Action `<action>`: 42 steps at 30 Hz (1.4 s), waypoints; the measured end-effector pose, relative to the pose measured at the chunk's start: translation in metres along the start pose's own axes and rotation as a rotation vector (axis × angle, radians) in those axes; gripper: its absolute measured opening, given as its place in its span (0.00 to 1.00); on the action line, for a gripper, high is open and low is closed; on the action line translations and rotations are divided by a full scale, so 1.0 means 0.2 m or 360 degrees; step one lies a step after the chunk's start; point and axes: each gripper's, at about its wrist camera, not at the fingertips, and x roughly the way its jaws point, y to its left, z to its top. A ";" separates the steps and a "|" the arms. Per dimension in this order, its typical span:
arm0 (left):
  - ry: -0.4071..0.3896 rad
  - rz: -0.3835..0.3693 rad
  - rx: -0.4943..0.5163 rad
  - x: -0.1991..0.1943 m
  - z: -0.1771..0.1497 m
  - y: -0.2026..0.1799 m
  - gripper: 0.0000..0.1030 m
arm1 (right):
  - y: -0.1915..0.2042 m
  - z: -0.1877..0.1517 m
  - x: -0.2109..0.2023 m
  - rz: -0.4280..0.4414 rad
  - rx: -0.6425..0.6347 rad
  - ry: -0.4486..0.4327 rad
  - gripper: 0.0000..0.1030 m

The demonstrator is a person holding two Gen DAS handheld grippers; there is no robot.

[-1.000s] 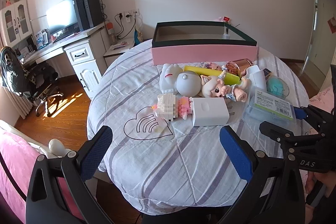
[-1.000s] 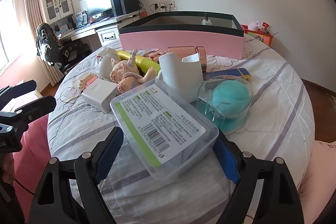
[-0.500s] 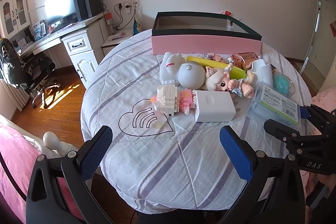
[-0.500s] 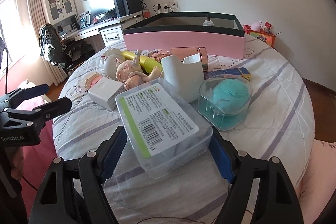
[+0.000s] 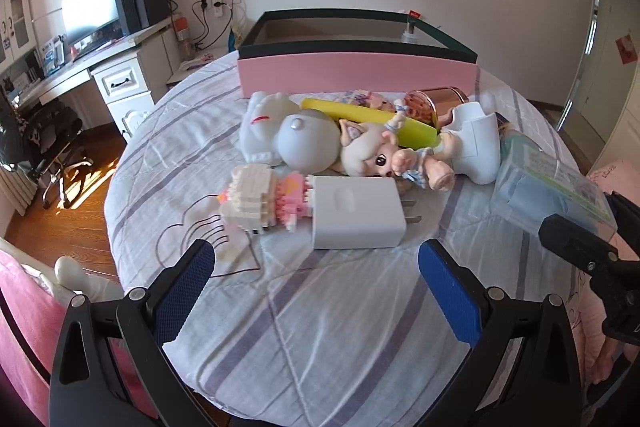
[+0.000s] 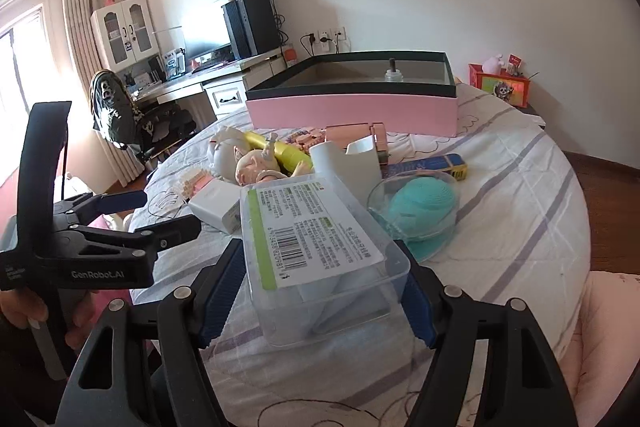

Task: Organize rigid objects
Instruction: 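Grasp the white charger with the left tool while the right tool grasps the clear plastic box, then carry the white charger into the pink box while the right tool carries the plastic box there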

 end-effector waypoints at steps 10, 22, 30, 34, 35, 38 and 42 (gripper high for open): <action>0.0056 -0.0028 -0.0019 0.13 0.06 -0.06 0.54 | -0.09 0.00 0.00 0.0021 0.0069 -0.0005 0.71; -0.0052 -0.0080 0.0008 -0.02 0.12 -0.06 0.53 | -0.09 0.14 -0.01 0.0034 0.0044 -0.0104 0.71; -0.0175 -0.0142 0.0035 -0.11 0.28 -0.06 0.53 | -0.08 0.26 -0.02 0.0023 -0.0002 -0.0172 0.71; -0.0230 -0.0155 0.0055 -0.11 0.41 -0.06 0.53 | -0.08 0.39 0.01 -0.0002 -0.0043 -0.0220 0.71; -0.0240 -0.0156 0.0066 -0.10 0.45 -0.06 0.53 | -0.09 0.43 0.03 -0.0004 -0.0050 -0.0220 0.71; -0.0271 -0.0146 0.0084 -0.06 0.59 -0.05 0.53 | -0.11 0.55 0.09 -0.0019 -0.0060 -0.0230 0.71; -0.0293 -0.0113 0.0093 0.06 0.81 0.00 0.53 | -0.13 0.73 0.24 -0.0038 -0.0093 -0.0196 0.71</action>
